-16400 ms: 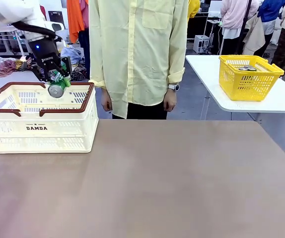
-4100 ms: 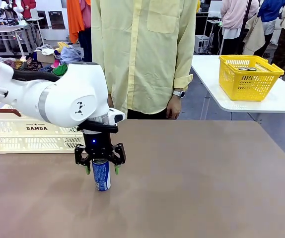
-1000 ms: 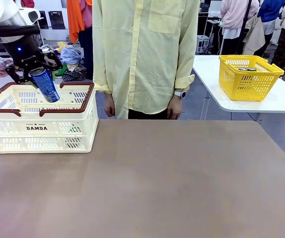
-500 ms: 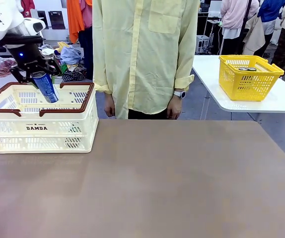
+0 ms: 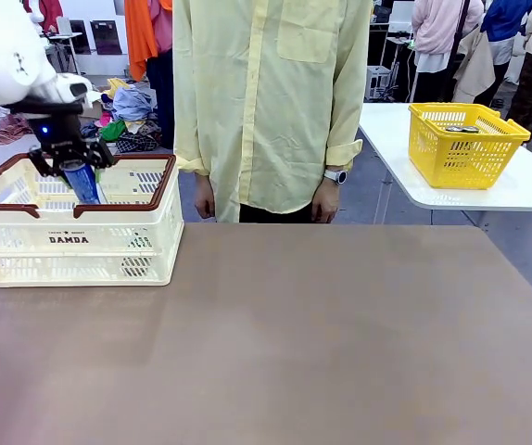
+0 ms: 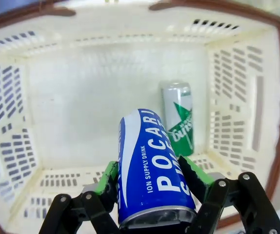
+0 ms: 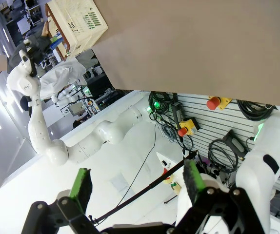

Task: Place the drinks into the Shopping basket.
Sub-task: Pick up one drink and place it into the Shopping basket.

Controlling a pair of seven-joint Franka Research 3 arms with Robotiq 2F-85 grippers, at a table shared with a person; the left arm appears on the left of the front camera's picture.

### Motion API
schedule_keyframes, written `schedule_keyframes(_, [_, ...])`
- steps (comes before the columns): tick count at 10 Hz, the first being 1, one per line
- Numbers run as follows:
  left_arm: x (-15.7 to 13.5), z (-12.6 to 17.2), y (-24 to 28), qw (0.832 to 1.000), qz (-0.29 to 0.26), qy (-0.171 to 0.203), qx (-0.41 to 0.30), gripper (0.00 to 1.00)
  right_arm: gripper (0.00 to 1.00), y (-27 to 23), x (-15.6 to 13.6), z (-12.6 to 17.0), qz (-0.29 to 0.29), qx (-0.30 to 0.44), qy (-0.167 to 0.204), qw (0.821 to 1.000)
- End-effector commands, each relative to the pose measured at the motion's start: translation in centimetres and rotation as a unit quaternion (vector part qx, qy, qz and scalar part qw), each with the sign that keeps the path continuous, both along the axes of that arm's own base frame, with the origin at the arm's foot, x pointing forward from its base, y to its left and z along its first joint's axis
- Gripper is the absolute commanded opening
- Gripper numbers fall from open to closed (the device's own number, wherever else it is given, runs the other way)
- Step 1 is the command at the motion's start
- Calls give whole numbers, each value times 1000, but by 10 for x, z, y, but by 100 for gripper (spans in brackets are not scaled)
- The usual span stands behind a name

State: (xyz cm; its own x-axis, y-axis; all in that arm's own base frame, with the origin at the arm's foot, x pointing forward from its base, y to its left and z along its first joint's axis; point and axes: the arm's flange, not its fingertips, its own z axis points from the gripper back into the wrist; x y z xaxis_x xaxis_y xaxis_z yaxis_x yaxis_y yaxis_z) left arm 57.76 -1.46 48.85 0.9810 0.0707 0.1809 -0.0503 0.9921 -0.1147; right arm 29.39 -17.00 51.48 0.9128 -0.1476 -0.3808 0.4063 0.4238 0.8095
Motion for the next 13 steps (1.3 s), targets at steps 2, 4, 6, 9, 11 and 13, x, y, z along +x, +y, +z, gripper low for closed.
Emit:
schedule_keyframes(2, [13,-28,3,999,-16,26,-18,0,100,-3,-3,-1,10,-6,-5,1000])
schedule_keyframes(4, [13,-47,1,999,-12,36,-16,0,100,-3,-3,-1,10,-6,-5,1000])
schedule_keyframes(6, [15,-48,-2,999,-8,32,-13,0,100,-3,-3,-1,10,-6,-5,1000])
schedule_keyframes(9, [19,-50,-7,999,-7,37,1,100,100,-3,-3,-1,10,-6,-5,1000])
schedule_keyframes(11, [19,-50,-7,999,-4,36,4,100,100,-3,-3,-1,10,-6,-5,1000])
schedule_keyframes(13, [18,-47,-5,1000,1,28,8,100,100,-3,-3,-1,10,-6,-5,1000])
